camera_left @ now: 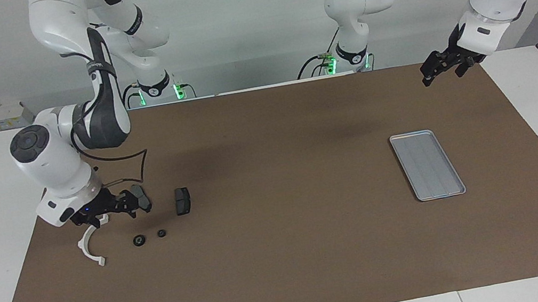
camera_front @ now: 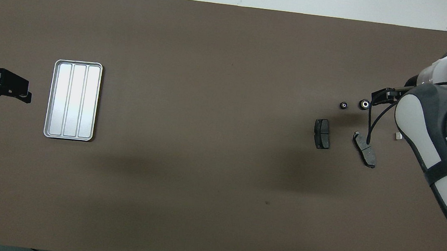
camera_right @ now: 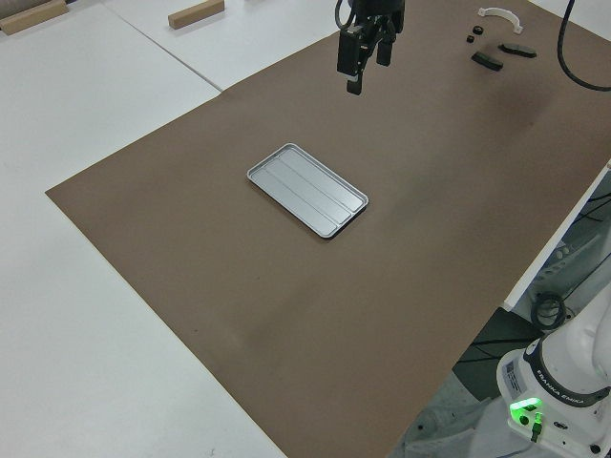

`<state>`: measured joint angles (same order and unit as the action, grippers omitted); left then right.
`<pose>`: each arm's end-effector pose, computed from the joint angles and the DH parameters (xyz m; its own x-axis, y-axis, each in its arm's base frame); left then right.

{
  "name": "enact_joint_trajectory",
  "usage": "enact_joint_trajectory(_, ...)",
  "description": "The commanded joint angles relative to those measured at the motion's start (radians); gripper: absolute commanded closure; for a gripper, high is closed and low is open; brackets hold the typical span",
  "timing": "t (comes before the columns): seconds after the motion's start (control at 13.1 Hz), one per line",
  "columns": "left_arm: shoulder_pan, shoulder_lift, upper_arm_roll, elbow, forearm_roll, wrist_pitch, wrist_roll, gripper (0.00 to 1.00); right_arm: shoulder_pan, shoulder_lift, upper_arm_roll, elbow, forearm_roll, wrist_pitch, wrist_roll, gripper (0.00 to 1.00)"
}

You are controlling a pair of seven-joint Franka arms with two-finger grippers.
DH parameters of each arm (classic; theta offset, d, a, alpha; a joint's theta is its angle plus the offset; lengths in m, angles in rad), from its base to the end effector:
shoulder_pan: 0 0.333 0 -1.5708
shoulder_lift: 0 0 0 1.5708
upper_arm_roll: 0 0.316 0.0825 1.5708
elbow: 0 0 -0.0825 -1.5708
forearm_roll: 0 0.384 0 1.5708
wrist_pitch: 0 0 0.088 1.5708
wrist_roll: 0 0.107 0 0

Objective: Pick bearing gear from pile to tray
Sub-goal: 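Grasp the black bearing farther from the robot with the right gripper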

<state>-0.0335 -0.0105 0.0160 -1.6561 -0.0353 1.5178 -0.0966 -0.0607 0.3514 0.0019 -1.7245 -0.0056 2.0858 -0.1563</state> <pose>0.5418 -0.0134 0.5861 0.9885 0.0772 -0.1302 0.0809 -0.9965 0.0229 0.6501 -0.0387 0.3816 0.9949 0.1000 0.0091 0.0999 -0.9950 0.0057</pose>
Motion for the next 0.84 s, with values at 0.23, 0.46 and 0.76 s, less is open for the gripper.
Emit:
enact_joint_trajectory(0.23,0.004,-0.039,-0.001,-0.051,0.012,0.025,0.006,0.0,-0.004,0.084,0.009,0.003,-0.008,0.124,-0.028,0.0)
enact_joint_trajectory(0.46,0.004,-0.046,-0.001,-0.07,0.006,0.062,-0.003,0.0,-0.002,0.113,0.01,0.003,-0.008,0.152,-0.028,0.0)
enact_joint_trajectory(0.76,-0.005,-0.086,-0.001,-0.172,0.005,0.157,-0.011,0.0,0.001,0.139,0.01,0.002,-0.007,0.183,-0.029,0.0)
